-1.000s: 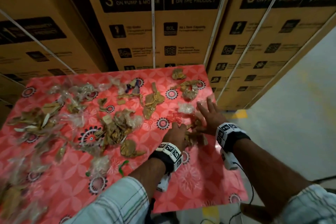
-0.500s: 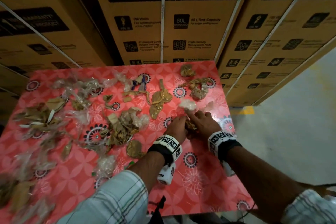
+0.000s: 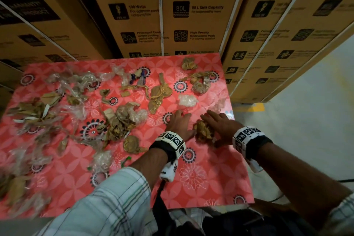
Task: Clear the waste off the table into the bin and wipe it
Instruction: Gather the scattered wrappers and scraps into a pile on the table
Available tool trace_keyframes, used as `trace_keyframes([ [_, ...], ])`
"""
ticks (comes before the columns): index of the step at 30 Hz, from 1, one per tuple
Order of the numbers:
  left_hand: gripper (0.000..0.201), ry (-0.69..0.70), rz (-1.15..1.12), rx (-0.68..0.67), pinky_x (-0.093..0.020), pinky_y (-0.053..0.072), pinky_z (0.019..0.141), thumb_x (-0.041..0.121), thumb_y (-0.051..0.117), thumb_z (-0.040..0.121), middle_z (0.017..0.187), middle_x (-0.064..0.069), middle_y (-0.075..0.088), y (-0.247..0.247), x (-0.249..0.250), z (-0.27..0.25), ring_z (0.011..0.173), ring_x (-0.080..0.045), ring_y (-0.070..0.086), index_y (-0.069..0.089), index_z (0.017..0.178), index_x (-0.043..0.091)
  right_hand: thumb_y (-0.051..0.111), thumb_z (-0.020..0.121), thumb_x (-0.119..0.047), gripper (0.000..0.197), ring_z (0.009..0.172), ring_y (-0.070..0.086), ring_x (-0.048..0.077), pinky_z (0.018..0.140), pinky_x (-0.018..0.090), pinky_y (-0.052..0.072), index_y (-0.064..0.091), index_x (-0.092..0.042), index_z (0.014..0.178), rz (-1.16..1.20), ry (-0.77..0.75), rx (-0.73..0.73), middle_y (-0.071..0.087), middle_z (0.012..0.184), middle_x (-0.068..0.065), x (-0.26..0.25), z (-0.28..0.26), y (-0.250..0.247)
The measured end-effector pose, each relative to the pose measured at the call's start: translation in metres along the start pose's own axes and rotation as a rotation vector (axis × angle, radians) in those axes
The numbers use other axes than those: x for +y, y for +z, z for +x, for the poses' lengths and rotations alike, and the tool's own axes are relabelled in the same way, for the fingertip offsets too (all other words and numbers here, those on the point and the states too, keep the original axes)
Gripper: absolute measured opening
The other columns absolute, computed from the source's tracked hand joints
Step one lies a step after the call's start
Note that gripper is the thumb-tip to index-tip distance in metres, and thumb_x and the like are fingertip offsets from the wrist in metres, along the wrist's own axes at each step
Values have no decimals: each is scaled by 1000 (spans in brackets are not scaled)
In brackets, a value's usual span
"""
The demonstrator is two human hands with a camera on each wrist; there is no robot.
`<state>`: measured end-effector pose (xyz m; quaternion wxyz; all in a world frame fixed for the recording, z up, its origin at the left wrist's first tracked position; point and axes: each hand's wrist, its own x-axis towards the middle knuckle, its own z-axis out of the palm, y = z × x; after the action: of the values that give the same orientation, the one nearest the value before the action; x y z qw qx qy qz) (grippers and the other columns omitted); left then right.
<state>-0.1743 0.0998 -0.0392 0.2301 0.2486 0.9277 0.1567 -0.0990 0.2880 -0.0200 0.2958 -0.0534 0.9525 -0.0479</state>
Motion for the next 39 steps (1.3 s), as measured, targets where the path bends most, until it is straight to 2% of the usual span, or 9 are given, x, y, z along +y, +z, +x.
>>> trace_keyframes([
  [2, 63, 8, -18, 10, -48, 37, 108, 31, 72, 82, 145, -12, 34, 4, 4, -1, 132, -35, 32, 46, 138, 19, 81, 66, -38, 120, 136, 21, 37, 103, 51, 39, -2, -26, 151, -28, -9, 11, -1, 158, 8, 3, -3, 9],
  [6, 46, 28, -78, 16, -46, 40, 104, 19, 65, 86, 137, -13, 41, 5, 6, 3, 126, -33, 38, 54, 130, 18, 66, 84, -27, 83, 127, 33, 41, 103, 50, 38, 16, -24, 150, 89, -5, 172, 18, 152, 17, 0, 2, 17],
  [11, 43, -33, -274, 71, -38, 44, 103, 1, 57, 87, 127, -13, 44, 5, 4, 0, 115, -32, 50, 60, 127, 16, 78, 70, -24, 65, 89, 60, 45, 76, 53, 53, 54, -10, 129, 363, -38, 324, 53, 114, 26, -21, 14, 16],
  [14, 44, -72, -330, 111, -33, 42, 102, 0, 53, 88, 126, -18, 48, -1, 0, 2, 115, -34, 52, 60, 128, 15, 72, 78, -21, 66, 92, 61, 46, 78, 51, 53, 45, -7, 137, 424, -36, 406, 50, 119, 30, -30, 21, 5],
  [19, 29, -136, -449, 185, -34, 49, 91, 2, 56, 88, 113, -11, 67, -9, -2, 10, 105, -28, 62, 64, 115, 10, 73, 78, -27, 89, 108, 56, 39, 85, 45, 52, 17, -33, 147, 402, -153, 346, 38, 139, 25, -34, 29, 0],
  [24, 30, -189, -503, 156, -29, 50, 84, 1, 53, 90, 113, -10, 68, -13, -7, 14, 102, -26, 63, 62, 118, 9, 72, 76, -27, 58, 89, 61, 39, 74, 41, 53, 52, -15, 129, 399, -60, 325, 54, 115, 21, -36, 44, -11],
  [28, 29, -144, -496, 243, -32, 53, 82, -3, 47, 89, 106, -8, 70, -27, -16, 20, 96, -23, 65, 68, 103, 12, 71, 68, -20, 46, 82, 61, 38, 68, 39, 52, 58, -17, 113, 365, -34, 319, 55, 106, 17, -29, 52, -16],
  [33, 30, -170, -208, 401, -47, 46, 99, 4, 56, 87, 134, -13, 49, -49, -29, 45, 122, -33, 50, 65, 110, 21, 65, 70, -25, 35, 84, 60, 33, 63, 38, 53, 56, -18, 104, 350, -37, 485, 44, 121, 13, -23, 53, -37],
  [39, 54, -175, -31, 110, -53, 23, 117, 19, 58, 89, 159, -16, 9, -61, -48, 73, 146, -39, 8, 42, 141, 23, 67, 75, -30, 38, 98, 59, 34, 69, 41, 53, 52, -18, 108, 178, -71, 377, 20, 156, -1, -21, 75, -40],
])
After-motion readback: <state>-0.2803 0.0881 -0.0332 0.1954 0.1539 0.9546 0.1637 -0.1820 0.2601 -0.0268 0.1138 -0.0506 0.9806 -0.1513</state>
